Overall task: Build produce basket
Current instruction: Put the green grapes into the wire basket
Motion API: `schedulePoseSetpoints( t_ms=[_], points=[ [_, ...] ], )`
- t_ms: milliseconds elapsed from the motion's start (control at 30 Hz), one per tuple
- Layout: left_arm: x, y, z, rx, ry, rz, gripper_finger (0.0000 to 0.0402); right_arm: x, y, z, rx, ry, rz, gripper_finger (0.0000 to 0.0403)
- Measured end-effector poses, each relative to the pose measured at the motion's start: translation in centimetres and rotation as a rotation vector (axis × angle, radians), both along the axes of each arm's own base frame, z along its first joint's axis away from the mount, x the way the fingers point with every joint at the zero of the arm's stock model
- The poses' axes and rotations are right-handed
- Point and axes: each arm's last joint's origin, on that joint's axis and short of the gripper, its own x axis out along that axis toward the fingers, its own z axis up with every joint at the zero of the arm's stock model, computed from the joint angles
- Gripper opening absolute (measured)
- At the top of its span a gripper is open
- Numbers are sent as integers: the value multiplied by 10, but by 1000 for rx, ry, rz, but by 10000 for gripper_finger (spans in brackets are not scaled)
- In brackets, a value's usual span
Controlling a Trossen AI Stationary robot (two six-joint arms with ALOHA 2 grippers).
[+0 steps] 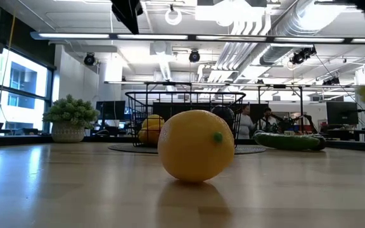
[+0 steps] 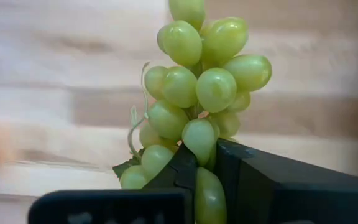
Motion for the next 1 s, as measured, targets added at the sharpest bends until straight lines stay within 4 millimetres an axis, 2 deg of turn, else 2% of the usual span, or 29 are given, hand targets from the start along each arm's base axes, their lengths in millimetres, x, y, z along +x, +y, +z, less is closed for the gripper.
schedulePoseSetpoints(
  t_ms=[333,600,1000],
  points=[
    [-3,32,0,22,-11,58,255,6,-52,40,-255,-273,58,7],
    [-3,52,3,-20,-75,101,255,23,-97,49,-404,-242,121,7],
    [5,56,8,-19,-177,121,255,64,-169,58,-538,-243,373,7]
  ],
)
